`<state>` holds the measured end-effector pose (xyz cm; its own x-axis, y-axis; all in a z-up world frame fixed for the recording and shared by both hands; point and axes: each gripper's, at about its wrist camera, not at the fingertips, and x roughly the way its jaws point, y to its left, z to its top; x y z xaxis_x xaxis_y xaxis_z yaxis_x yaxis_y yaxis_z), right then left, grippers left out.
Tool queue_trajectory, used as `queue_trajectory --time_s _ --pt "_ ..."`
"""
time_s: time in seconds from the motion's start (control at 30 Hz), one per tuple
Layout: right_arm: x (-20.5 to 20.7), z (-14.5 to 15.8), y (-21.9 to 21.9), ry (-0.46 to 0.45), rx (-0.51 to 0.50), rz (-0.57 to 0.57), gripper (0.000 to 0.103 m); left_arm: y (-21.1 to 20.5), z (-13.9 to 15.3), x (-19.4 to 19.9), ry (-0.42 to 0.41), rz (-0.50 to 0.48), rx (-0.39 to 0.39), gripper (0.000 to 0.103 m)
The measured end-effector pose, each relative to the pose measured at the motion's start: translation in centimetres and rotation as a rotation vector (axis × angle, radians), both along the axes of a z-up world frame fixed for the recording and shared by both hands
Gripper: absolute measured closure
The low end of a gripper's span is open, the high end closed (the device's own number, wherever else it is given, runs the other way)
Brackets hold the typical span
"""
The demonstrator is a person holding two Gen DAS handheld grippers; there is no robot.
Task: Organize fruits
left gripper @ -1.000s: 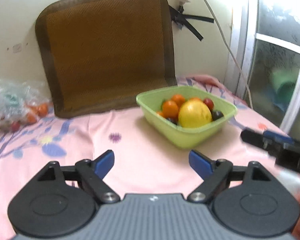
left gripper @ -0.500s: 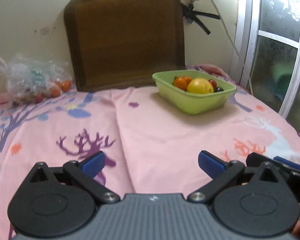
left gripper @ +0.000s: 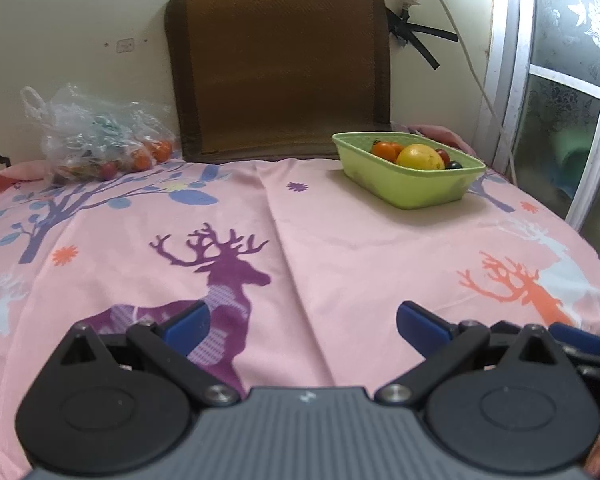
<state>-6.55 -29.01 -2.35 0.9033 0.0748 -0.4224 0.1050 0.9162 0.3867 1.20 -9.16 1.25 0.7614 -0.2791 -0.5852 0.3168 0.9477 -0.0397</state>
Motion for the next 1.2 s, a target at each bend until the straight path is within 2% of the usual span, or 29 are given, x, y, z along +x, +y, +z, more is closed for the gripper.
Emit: queue_trajectory --time_s 0.3,0.57,0.87,1.07,1.2 --pt "-0.8 0.7 0.4 -0.073 -0.012 -0.024 0.002 0.9 0.3 -1.8 -0.072 0.051 0.039 0.0" --pt "-2.1 0.8 -0.3 -0.152 -0.056 -0.093 0.002 0.8 0.6 -2.3 -0.119 0.067 0.007 0.0" --pt "-1.3 -0.4 -0.8 -0.085 -0.05 -0.057 0.002 -0.3 -0.3 -2.0 -0.107 0.048 0.014 0.0" --pt "-1.1 -0.5 -1.5 -0.081 -0.028 -0.075 0.002 -0.9 -0.3 -1.9 -0.111 0.032 0.018 0.0" --pt "-0.9 -0.7 -1.3 -0.08 -0.036 -0.066 0.002 -0.9 -0.2 -1.6 -0.131 0.063 0.039 0.0"
